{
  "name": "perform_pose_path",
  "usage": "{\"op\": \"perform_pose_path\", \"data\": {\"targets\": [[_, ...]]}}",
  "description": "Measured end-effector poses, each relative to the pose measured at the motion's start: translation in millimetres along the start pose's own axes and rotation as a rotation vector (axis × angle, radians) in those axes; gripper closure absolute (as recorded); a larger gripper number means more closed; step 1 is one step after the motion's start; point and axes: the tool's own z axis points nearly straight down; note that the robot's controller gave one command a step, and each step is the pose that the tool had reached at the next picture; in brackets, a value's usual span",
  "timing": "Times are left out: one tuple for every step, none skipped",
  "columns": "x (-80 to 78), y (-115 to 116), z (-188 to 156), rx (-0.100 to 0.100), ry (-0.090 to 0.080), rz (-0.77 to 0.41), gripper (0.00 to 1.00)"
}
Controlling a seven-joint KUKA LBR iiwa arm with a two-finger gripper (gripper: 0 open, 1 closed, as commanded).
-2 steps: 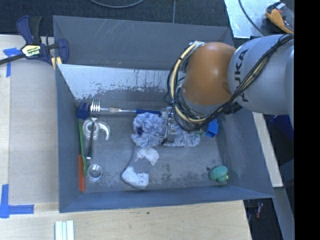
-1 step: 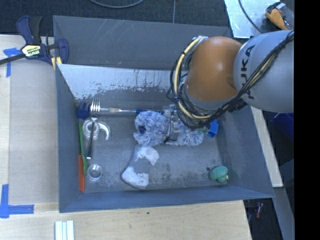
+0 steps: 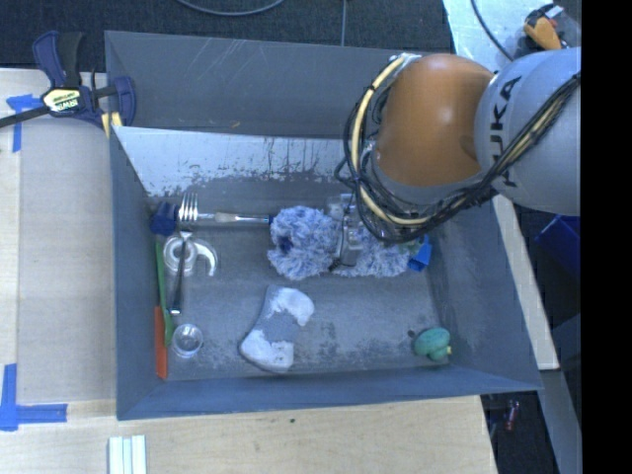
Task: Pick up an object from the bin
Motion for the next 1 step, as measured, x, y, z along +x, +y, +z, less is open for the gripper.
{"op": "perform_pose_path", "data": {"targets": [[-0.7, 0.1, -10.6, 0.000, -0.003, 0.001, 1.00]]}}
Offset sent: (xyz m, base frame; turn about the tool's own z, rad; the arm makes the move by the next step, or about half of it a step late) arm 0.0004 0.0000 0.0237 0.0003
